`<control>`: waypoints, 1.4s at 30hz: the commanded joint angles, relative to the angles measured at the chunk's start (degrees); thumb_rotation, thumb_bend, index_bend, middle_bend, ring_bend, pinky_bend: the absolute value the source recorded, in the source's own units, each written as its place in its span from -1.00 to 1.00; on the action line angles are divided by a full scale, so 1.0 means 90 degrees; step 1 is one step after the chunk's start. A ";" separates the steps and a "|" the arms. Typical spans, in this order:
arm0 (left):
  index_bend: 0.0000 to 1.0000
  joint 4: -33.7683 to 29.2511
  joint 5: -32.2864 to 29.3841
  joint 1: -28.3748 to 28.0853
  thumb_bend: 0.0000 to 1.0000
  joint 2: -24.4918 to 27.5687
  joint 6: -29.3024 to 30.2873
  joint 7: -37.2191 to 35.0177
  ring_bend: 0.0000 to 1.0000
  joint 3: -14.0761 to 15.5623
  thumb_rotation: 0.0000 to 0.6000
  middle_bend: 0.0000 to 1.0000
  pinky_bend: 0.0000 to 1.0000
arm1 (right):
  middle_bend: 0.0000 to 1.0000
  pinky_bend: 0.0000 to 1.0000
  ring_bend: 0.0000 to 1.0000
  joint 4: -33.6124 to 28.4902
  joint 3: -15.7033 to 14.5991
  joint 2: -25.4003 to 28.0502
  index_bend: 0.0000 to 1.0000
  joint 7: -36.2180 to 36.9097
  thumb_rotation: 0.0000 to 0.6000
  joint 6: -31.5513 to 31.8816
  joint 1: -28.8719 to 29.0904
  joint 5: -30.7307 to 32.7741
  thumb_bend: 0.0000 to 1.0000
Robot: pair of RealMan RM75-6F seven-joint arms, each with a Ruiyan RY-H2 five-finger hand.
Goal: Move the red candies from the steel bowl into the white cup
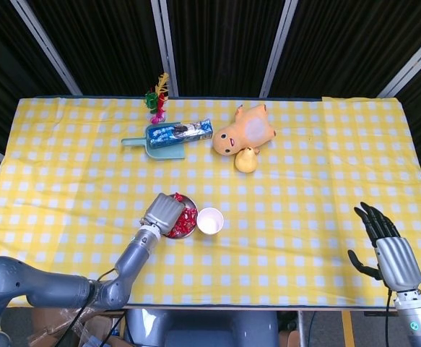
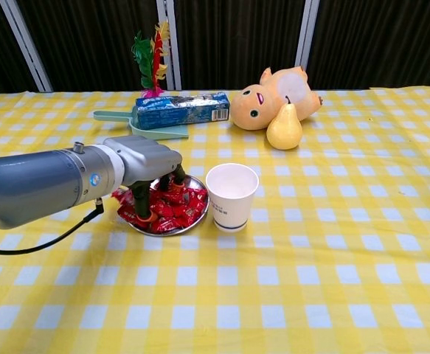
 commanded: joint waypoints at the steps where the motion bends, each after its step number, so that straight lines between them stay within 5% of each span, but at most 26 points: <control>1: 0.10 0.0127 0.0221 0.0059 -0.23 -0.0105 0.0080 -0.0141 0.81 0.0048 1.00 0.25 0.90 | -1.00 -0.76 -1.00 0.0001 0.0001 -0.0004 -1.00 0.0008 1.00 0.0008 -0.0002 -0.0004 -0.16; 13: 0.14 0.0165 0.0731 0.0239 -0.20 -0.0005 0.0268 -0.0431 0.81 0.0029 1.00 0.34 0.90 | -1.00 -0.76 -1.00 0.0011 0.0012 -0.0019 -1.00 0.0023 1.00 0.0057 -0.0015 -0.0021 -0.16; 24: 0.14 -0.0517 0.0938 0.0302 -0.20 0.0644 0.0406 -0.0539 0.81 -0.0187 1.00 0.34 0.90 | -1.00 -0.76 -1.00 0.0013 0.0017 -0.0027 -1.00 0.0021 1.00 0.0093 -0.0026 -0.0040 -0.16; 42: 0.15 -0.1759 0.0901 -0.0183 -0.20 0.1106 0.0612 -0.0444 0.81 -0.0967 1.00 0.34 0.90 | -1.00 -0.76 -1.00 -0.0012 0.0038 -0.0057 -1.00 -0.0005 1.00 0.0098 -0.0012 -0.0040 -0.16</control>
